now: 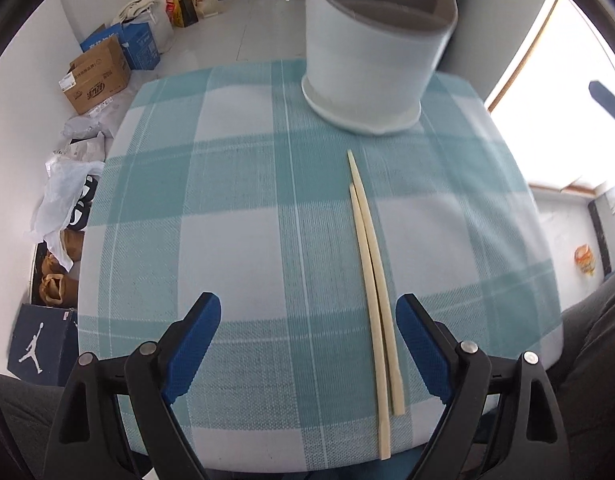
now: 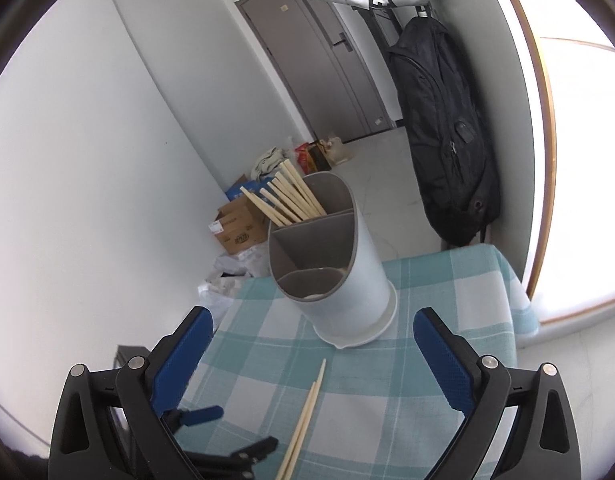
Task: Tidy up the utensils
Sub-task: 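Lower the left tool onto a remaining chopstick and close on it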
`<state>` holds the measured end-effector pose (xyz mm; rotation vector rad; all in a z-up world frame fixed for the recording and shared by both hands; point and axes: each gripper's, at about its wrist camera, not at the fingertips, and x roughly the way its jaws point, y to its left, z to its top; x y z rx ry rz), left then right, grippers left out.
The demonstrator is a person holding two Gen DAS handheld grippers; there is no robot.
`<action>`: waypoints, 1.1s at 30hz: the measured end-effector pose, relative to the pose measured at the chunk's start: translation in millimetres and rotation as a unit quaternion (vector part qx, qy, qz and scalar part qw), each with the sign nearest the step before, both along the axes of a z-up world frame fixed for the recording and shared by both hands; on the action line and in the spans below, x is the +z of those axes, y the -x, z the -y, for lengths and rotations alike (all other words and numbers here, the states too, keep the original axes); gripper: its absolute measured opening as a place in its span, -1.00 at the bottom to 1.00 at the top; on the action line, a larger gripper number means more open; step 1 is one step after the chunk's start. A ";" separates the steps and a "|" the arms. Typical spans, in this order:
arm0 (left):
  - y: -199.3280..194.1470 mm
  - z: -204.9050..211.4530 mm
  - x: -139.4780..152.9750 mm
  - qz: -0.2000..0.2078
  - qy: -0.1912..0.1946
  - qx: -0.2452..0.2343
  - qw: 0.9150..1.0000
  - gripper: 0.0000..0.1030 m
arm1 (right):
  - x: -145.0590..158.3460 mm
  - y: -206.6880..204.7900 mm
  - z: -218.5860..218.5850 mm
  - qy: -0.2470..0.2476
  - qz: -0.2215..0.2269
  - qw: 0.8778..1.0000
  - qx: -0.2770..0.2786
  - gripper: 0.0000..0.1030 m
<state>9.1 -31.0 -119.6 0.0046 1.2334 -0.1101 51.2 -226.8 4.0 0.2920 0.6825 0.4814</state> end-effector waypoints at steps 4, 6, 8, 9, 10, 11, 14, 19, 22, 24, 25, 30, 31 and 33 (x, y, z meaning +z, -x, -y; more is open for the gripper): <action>3.1 2.1 -7.8 -0.021 -0.024 0.003 1.000 0.67 | 2.0 0.0 -2.4 0.001 0.005 1.000 0.004 0.97; 3.5 1.6 -10.8 -0.036 -0.015 0.005 0.999 0.67 | 2.4 0.1 -1.8 -0.004 0.006 1.000 0.005 0.97; 3.8 3.9 -12.3 -0.041 -0.013 0.007 0.999 0.68 | 1.6 -0.8 -1.1 -0.007 0.002 1.000 0.005 0.97; 4.3 5.3 -11.0 -0.039 -0.013 0.007 0.999 0.68 | 1.2 -1.3 -0.2 -0.009 -0.001 1.000 0.003 0.97; 4.4 8.5 -10.1 -0.038 -0.020 0.003 0.999 0.68 | 0.9 -1.5 0.9 -0.011 -0.003 1.000 0.001 0.97; 4.9 9.4 -11.4 -0.038 -0.027 0.000 0.999 0.68 | 0.9 -2.0 1.6 -0.013 -0.003 1.000 0.000 0.97; 3.8 10.8 -14.6 -0.042 -0.043 -0.002 0.998 0.71 | 1.5 -2.1 6.5 -0.023 -0.006 1.000 -0.006 0.97; -3.5 7.2 -14.5 -0.050 -0.040 0.014 0.998 0.71 | 0.2 -2.4 15.3 -0.039 -0.018 0.999 -0.017 0.97; -18.3 9.1 -15.0 -0.049 -0.043 0.012 0.998 0.68 | 0.0 -2.7 18.2 -0.042 -0.023 0.999 -0.021 0.97; -23.9 11.8 -16.5 -0.044 -0.046 0.007 0.998 0.66 | -0.9 -3.6 21.3 -0.045 -0.026 0.998 -0.025 0.97; -27.5 14.0 -16.7 -0.041 -0.044 0.001 0.998 0.63 | -1.3 -3.9 22.1 -0.046 -0.028 0.998 -0.026 0.97; -44.4 24.2 -14.1 -0.044 -0.021 -0.032 0.998 -0.10 | -6.1 -6.9 31.7 -0.045 -0.044 0.997 -0.041 0.97; -45.0 26.8 -13.4 -0.049 -0.019 -0.039 0.998 -0.18 | -6.8 -7.4 33.9 -0.047 -0.046 0.997 -0.043 0.97; -47.9 29.2 -12.7 -0.058 -0.016 -0.050 0.997 -0.49 | -8.6 -8.3 38.6 -0.050 -0.051 0.996 -0.048 0.97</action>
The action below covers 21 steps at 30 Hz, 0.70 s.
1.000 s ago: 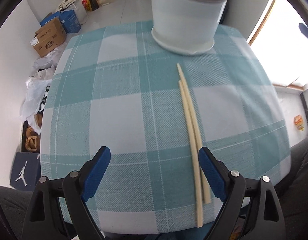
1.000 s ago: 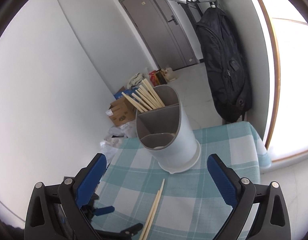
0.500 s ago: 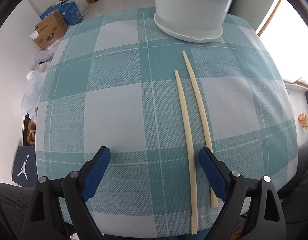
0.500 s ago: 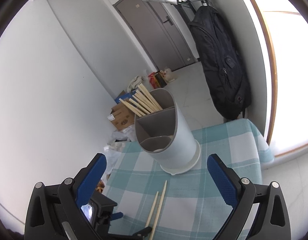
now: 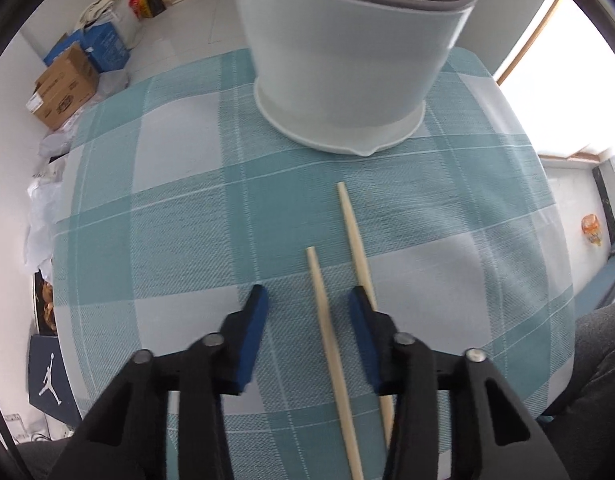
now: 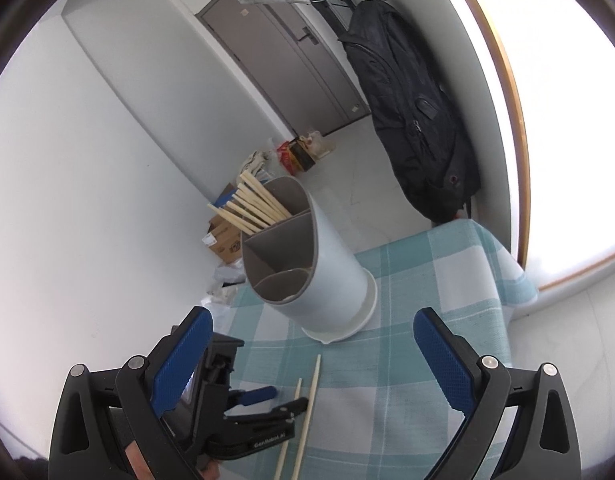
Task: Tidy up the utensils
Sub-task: 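Lower the left tool onto a remaining chopstick and close on it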
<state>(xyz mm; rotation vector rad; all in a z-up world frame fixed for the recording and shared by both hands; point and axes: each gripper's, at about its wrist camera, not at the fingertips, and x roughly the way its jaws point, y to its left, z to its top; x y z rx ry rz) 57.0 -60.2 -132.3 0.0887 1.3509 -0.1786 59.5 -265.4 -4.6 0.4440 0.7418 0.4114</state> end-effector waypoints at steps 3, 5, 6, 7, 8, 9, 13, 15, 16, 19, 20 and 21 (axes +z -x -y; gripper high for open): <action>-1.4 2.7 0.8 -0.001 0.007 -0.010 1.000 -0.70 | -4.2 -2.4 4.1 -0.002 -0.012 1.000 -0.006 0.97; -3.9 0.3 0.5 0.002 0.019 -0.006 1.000 -0.89 | -7.2 -3.9 4.7 -0.003 -0.021 1.000 -0.007 0.98; -5.1 -2.5 -0.1 0.002 0.027 -0.003 1.000 -0.95 | -8.9 -4.4 5.0 -0.002 -0.025 1.000 -0.007 0.97; -6.7 -6.9 -0.8 0.000 0.041 0.002 0.999 -0.96 | -10.0 -4.9 4.7 -0.001 -0.028 1.000 -0.008 0.97; -8.0 -9.2 -0.4 -0.001 0.053 0.008 0.999 -0.97 | -11.4 -5.1 3.8 0.003 -0.031 0.999 -0.008 0.97; -9.3 -13.9 -0.1 0.000 0.060 0.014 0.998 -0.97 | -12.5 -5.6 3.0 0.006 -0.033 0.999 -0.008 0.97; -8.0 -25.6 0.8 0.010 0.081 0.033 0.996 -0.98 | -19.7 -7.7 -5.4 0.023 -0.044 0.999 -0.002 0.97; -4.6 -29.8 3.5 0.018 0.090 0.038 0.995 -0.98 | -24.3 -9.4 -11.6 0.030 -0.052 0.998 0.006 0.97; -2.6 -33.4 5.9 0.022 0.095 0.040 0.994 -0.98 | -27.6 -9.9 -17.4 0.034 -0.057 0.998 0.015 0.96; 5.4 -45.3 26.9 0.054 0.122 0.058 0.989 -0.98 | -37.2 -10.5 -34.5 0.054 -0.073 0.995 0.040 0.85; 5.0 -50.5 31.4 0.061 0.129 0.061 0.988 -0.98 | -40.4 -10.4 -39.4 0.060 -0.077 0.994 0.046 0.75; 8.5 -57.1 40.3 0.075 0.141 0.067 0.985 -0.99 | -44.7 -10.9 -45.8 0.067 -0.086 0.992 0.055 0.63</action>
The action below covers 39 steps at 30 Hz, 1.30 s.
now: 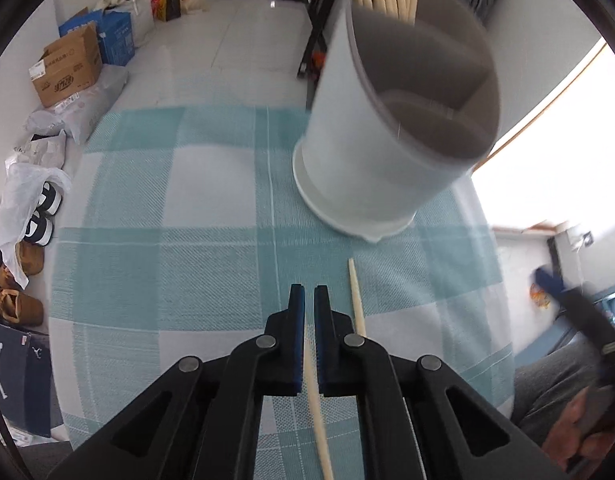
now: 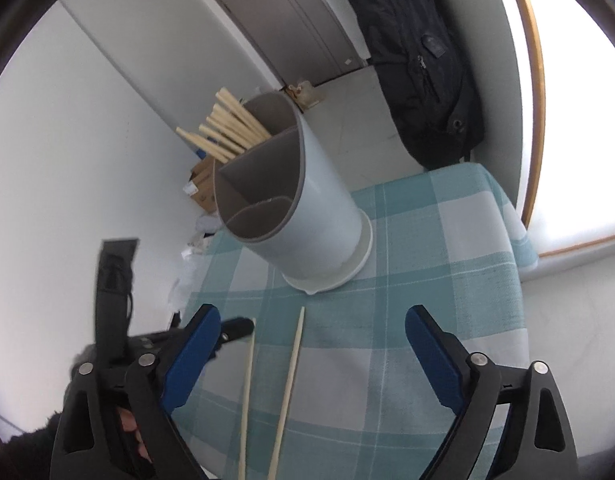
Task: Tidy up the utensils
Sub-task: 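Lower the left tool onto a remaining chopstick and close on it, then close the right tool on the last chopstick while the left tool holds its chopstick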
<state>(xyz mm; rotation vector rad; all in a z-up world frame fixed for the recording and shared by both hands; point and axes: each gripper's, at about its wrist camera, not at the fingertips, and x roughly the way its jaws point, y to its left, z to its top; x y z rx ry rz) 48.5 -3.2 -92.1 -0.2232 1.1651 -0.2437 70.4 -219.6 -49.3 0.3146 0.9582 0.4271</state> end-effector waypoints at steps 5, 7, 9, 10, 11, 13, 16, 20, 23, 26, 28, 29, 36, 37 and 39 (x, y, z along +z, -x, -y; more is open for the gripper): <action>0.6 -27.5 25.1 0.061 0.032 0.016 0.998 -0.99 | -25.7 -8.7 -34.4 0.034 -0.057 0.997 0.049 0.19; -6.3 -31.1 21.0 0.063 0.037 0.013 0.997 -0.99 | -34.1 -15.6 -46.7 0.052 -0.074 0.994 0.062 0.08; -7.4 -38.0 12.9 0.055 0.052 0.015 0.997 -0.99 | -41.1 -23.8 -57.3 0.067 -0.085 0.992 0.070 0.06; -10.1 -41.9 9.2 0.044 0.055 0.020 0.997 -0.99 | -44.5 -28.6 -62.6 0.079 -0.089 0.991 0.069 0.06; -13.5 -49.4 6.9 0.033 0.059 0.028 0.997 -0.99 | -48.7 -33.7 -69.3 0.090 -0.094 0.989 0.070 0.02; -17.0 -56.3 4.8 0.021 0.072 0.038 0.996 -0.99 | -56.6 -41.3 -80.1 0.106 -0.102 0.986 0.074 -0.14; -17.6 -69.1 2.0 0.008 0.069 0.052 0.996 -0.98 | -72.5 -53.4 -94.3 0.153 -0.125 0.978 0.062 -0.36; -18.2 -81.4 -0.6 0.004 0.068 0.068 0.995 -0.53 | -73.3 -54.3 -111.0 0.208 -0.115 0.970 0.057 -0.45; -13.9 -90.7 -1.6 0.007 0.071 0.083 0.994 -0.22 | -75.5 -50.5 -124.8 0.264 -0.098 0.957 0.062 -0.69; -13.6 -97.7 -2.7 0.002 0.070 0.091 0.993 -0.22 | -75.3 -46.9 -124.0 0.264 -0.089 0.959 0.060 -0.90; -14.2 -100.3 -7.4 -0.005 0.068 0.097 0.993 -0.22 | -73.9 -45.4 -117.8 0.251 -0.089 0.963 0.051 -0.92; -12.2 -100.4 -7.0 -0.007 0.066 0.096 0.993 -0.22 | -73.3 -43.9 -116.2 0.246 -0.088 0.964 0.049 -0.92; -8.7 -77.1 -18.0 -0.038 0.055 0.054 0.996 -0.22 | -39.1 -30.4 -81.3 0.182 -0.043 0.982 0.026 -0.92; -8.8 -70.8 -20.0 -0.042 0.052 0.047 0.997 -0.22 | -31.2 -26.0 -73.5 0.172 -0.032 0.984 0.023 -0.92; -8.7 -58.3 -21.4 -0.048 0.052 0.026 0.997 -0.22 | -14.8 -16.8 -60.2 0.138 -0.011 0.990 0.013 -0.92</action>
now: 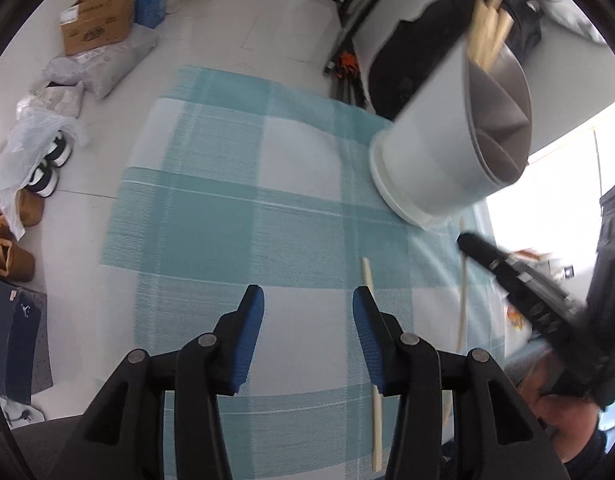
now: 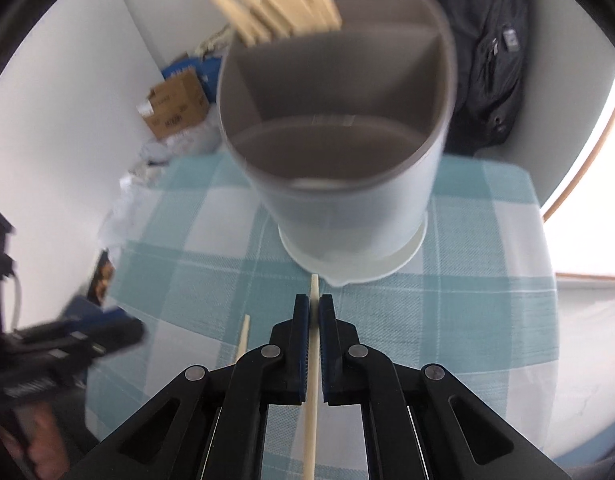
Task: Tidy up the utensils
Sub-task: 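Close the right tool on the last chopstick while the left tool holds its chopstick, then raise both held chopsticks upright and carry them over the utensil holder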
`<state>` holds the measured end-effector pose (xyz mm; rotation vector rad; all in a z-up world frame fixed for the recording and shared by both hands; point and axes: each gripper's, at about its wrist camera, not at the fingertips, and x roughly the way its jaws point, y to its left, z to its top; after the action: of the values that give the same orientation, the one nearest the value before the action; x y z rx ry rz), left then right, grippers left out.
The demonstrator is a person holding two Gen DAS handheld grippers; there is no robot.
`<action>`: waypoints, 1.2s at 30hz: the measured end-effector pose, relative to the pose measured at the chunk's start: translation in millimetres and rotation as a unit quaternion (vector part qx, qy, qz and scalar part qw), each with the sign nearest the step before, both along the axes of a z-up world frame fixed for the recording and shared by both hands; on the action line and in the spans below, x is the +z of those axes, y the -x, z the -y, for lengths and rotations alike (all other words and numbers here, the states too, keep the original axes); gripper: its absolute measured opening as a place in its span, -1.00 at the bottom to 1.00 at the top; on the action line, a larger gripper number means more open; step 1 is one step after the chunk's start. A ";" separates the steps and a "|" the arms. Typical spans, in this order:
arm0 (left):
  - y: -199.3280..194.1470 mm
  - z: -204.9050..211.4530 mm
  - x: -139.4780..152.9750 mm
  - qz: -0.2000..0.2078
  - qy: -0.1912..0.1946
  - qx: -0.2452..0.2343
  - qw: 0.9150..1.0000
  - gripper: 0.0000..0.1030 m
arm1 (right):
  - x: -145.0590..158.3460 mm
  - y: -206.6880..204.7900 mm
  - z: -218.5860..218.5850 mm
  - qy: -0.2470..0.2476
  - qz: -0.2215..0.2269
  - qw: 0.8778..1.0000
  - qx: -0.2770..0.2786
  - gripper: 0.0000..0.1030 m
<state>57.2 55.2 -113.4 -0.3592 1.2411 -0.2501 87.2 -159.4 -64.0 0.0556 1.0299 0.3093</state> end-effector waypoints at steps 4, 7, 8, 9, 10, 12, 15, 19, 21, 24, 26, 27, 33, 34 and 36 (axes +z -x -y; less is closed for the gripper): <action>0.0 31.3 -7.5 -0.019 -0.015 -0.050 0.998 -0.20 | 26.5 10.7 31.6 -0.070 0.032 0.997 -0.014 -0.92; 0.2 46.9 -16.1 -0.031 -0.031 -0.063 0.997 -0.05 | 34.5 6.2 25.8 -0.098 0.055 0.994 -0.019 -0.92; -0.2 50.4 -18.8 -0.035 -0.036 -0.064 0.997 -0.04 | 35.7 4.8 28.1 -0.104 0.059 0.993 -0.022 -0.92; -0.4 53.4 -20.9 -0.037 -0.044 -0.064 0.996 -0.04 | 36.1 5.5 30.5 -0.112 0.064 0.991 -0.027 -0.92; -0.3 55.9 -22.0 -0.037 -0.052 -0.064 0.996 -0.02 | 36.7 5.3 36.1 -0.119 0.068 0.990 -0.031 -0.92; 0.0 60.6 -21.0 -0.031 -0.070 -0.065 0.995 0.05 | 39.0 6.6 46.1 -0.127 0.078 0.988 -0.043 -0.92; 0.1 65.1 -20.7 -0.028 -0.095 -0.059 0.993 0.05 | 39.0 9.5 55.1 -0.144 0.086 0.984 -0.056 -0.92; 1.9 79.7 -21.7 -0.020 -0.153 -0.069 0.986 -0.04 | 43.1 12.2 63.3 -0.156 0.098 0.981 -0.065 -0.92; 1.2 82.0 -20.2 -0.013 -0.181 -0.069 0.981 -0.57 | 44.9 15.6 68.4 -0.158 0.109 0.979 -0.068 -0.92; -5.0 73.9 -20.3 -0.022 -0.155 -0.060 0.986 -0.95 | 49.0 17.6 75.6 -0.163 0.122 0.976 -0.072 -0.92; -9.5 68.0 -21.2 -0.023 -0.137 -0.054 0.989 -0.96 | 49.9 17.4 81.0 -0.172 0.125 0.974 -0.078 -0.92; -11.9 65.1 -21.1 -0.019 -0.137 -0.053 0.989 -0.96 | 50.5 17.3 83.6 -0.176 0.125 0.973 -0.081 -0.92; -17.4 53.6 -5.4 0.026 -0.104 -0.008 0.994 -0.97 | 56.3 20.3 92.4 -0.190 0.135 0.968 -0.095 -0.92; -17.8 56.7 1.4 0.042 -0.103 0.000 0.994 -0.97 | 58.1 21.4 92.9 -0.191 0.139 0.967 -0.096 -0.92; -9.2 53.7 21.6 0.085 -0.089 0.007 0.992 -0.97 | 61.5 23.4 93.8 -0.192 0.151 0.965 -0.098 -0.92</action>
<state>66.4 1.4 -91.9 -0.1873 1.0830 -0.1529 63.8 -253.3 -2.5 0.4458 0.6452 0.3217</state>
